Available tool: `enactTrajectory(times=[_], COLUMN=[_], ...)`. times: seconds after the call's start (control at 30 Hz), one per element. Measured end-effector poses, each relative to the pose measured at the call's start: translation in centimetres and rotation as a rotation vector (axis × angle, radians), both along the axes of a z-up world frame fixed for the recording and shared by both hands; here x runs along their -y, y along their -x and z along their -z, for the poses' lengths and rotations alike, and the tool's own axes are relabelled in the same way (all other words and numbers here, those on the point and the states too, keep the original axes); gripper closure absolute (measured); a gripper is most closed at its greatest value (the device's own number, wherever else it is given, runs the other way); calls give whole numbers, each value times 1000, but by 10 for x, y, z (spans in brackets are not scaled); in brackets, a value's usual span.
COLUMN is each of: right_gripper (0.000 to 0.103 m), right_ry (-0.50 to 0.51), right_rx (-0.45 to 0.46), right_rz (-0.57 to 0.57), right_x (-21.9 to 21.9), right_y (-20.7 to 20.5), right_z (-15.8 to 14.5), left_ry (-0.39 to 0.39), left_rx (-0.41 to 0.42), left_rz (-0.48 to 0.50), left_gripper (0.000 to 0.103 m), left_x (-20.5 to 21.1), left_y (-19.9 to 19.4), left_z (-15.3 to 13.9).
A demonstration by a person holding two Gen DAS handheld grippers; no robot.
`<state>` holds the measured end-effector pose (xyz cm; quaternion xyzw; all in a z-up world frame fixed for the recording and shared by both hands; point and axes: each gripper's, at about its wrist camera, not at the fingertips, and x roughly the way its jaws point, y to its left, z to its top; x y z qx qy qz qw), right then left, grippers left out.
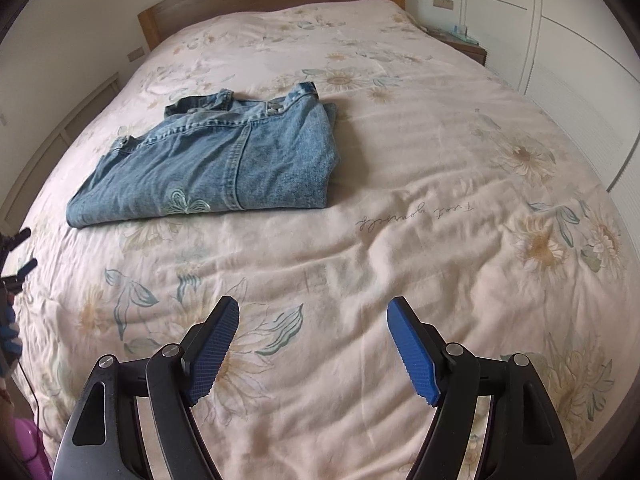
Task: Fold large clothes
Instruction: 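Raise both tools away from the folded jacket, then grasp the edge of the folded jacket with the left tool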
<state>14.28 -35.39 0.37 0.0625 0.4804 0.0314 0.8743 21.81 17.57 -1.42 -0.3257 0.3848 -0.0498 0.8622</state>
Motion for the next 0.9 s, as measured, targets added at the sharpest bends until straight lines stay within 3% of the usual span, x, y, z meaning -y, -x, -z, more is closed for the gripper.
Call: enactTrajectory(times=[0.13,0.2,0.53,0.77,0.9], right_gripper=[25,25,25,25,25], right_ry=[-11,-18,-29,-39,-46], right_rx=[-21,-26,-49,-46,-49], right_rz=[22,33,45,50,67], right_x=[8,10,12,22,31], right_y=[-13,-19,-45,-57,-63], right_z=[13,18,40,48,54], left_ry=[-32,-10,257,423,473], left_rx=[9,1,-86,-8,26], left_rz=[22,12,-9,-102,-120], left_gripper=[19,19,20,21,21], left_x=[-7,-11,8,-3,-4], left_y=[-31,-43,-67,-95,-110], left_z=[-5,0,71,84,83])
